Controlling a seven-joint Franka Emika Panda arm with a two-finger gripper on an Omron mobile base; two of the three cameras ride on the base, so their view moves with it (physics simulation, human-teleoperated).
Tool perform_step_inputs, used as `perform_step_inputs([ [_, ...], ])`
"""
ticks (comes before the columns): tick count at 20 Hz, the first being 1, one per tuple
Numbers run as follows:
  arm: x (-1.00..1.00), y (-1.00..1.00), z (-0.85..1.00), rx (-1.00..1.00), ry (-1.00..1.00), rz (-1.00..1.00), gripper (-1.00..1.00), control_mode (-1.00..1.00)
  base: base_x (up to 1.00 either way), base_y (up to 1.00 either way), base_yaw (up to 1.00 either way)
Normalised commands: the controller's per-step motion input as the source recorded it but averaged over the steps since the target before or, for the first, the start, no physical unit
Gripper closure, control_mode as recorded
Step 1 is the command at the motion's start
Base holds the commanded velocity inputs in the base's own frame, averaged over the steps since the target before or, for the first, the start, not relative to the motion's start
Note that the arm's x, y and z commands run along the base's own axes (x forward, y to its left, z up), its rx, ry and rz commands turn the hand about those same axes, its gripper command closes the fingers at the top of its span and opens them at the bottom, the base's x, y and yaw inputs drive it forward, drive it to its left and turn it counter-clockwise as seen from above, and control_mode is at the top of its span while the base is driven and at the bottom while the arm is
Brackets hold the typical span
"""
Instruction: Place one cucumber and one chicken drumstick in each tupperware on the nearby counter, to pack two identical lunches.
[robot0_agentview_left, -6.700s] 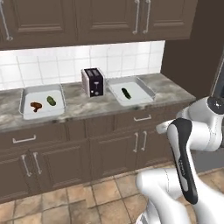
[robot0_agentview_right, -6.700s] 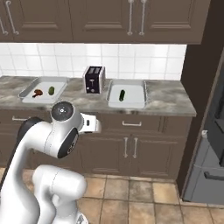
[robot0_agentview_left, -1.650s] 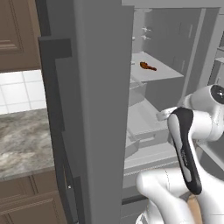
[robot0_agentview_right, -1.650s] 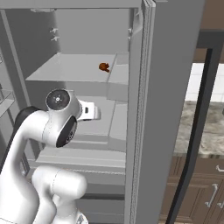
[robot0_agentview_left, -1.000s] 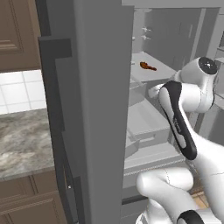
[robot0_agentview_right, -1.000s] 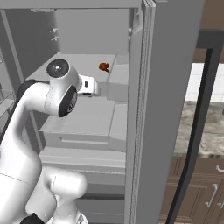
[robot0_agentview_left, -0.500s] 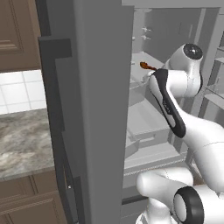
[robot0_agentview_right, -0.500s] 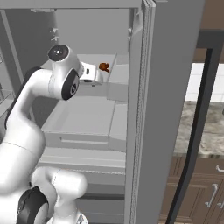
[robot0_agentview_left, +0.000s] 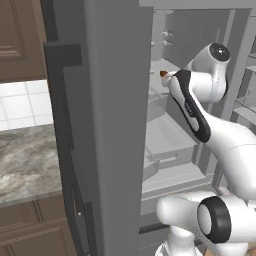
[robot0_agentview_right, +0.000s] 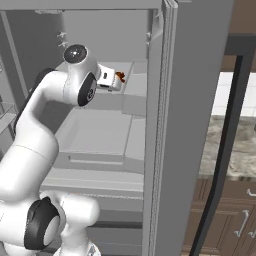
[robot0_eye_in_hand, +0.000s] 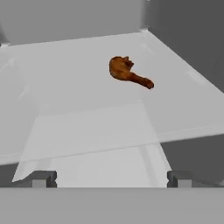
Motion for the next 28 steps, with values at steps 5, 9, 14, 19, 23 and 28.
perform_step_inputs([
  [5,0.29,0.00,0.08,0.03,-0.01,0.00,-1.00,-1.00,0.00,0.00,0.00],
  [9,0.34,0.00,0.08,0.00,-0.02,0.00,-1.00,-1.00,0.00,0.00,0.00],
  [14,0.29,0.00,0.08,0.00,0.00,0.00,-1.00,-1.00,0.00,0.00,0.00],
  [19,0.19,0.00,0.00,-0.04,0.00,0.04,-1.00,-1.00,0.00,0.00,0.00],
  [23,0.14,0.00,0.00,-0.08,0.00,0.09,-1.00,-1.00,0.00,0.00,0.00],
  [28,0.19,0.00,0.00,-0.07,0.00,0.11,-1.00,-1.00,0.00,0.00,0.00],
])
